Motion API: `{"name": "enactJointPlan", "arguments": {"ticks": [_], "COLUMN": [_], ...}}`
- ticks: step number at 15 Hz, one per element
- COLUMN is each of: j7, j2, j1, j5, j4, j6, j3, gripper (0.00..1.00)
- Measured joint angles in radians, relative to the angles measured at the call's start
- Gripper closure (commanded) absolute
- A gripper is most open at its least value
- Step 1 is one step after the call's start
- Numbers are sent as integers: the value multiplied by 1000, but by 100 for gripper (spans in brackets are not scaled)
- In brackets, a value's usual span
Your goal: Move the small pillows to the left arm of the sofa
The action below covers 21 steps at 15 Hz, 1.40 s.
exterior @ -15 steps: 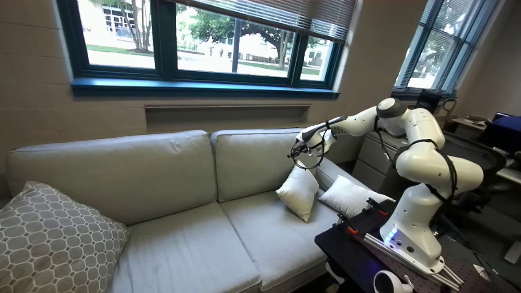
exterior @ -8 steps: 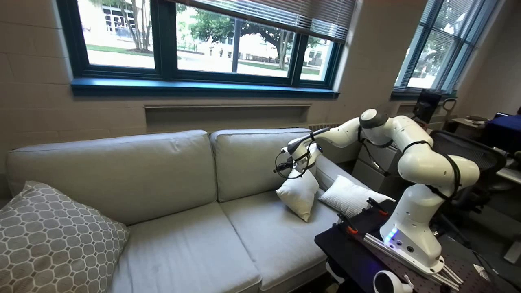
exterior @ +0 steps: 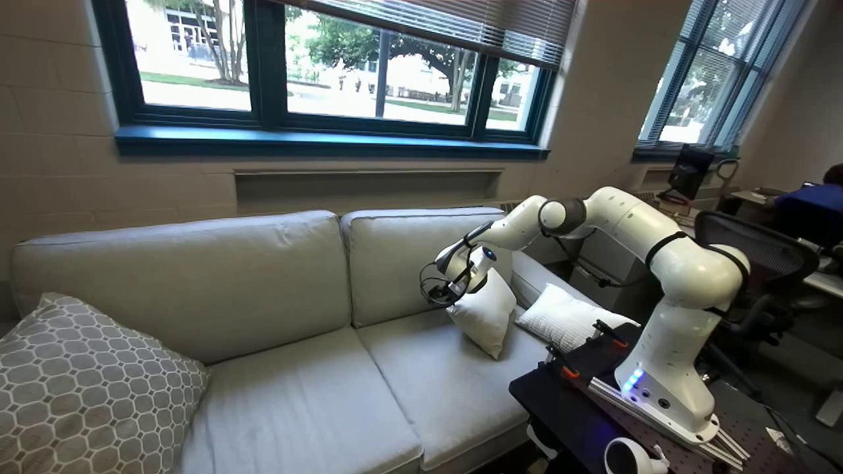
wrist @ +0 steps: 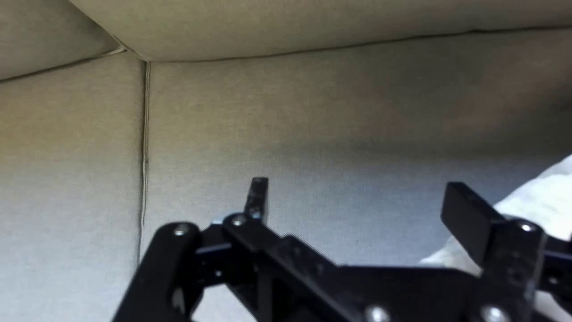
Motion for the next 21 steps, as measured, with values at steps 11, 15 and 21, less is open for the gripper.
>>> {"name": "enactJointPlan", "arguments": {"ticks": [11, 15, 21], "j7": [280, 281, 282], "j2": [-21, -57, -85], "j1": [460, 581, 758], "j5": [447, 482, 511], "j4": [-63, -150, -263], "j6": [-265, -300, -309], "j3": [-564, -603, -716], "gripper": [0, 0, 0]}}
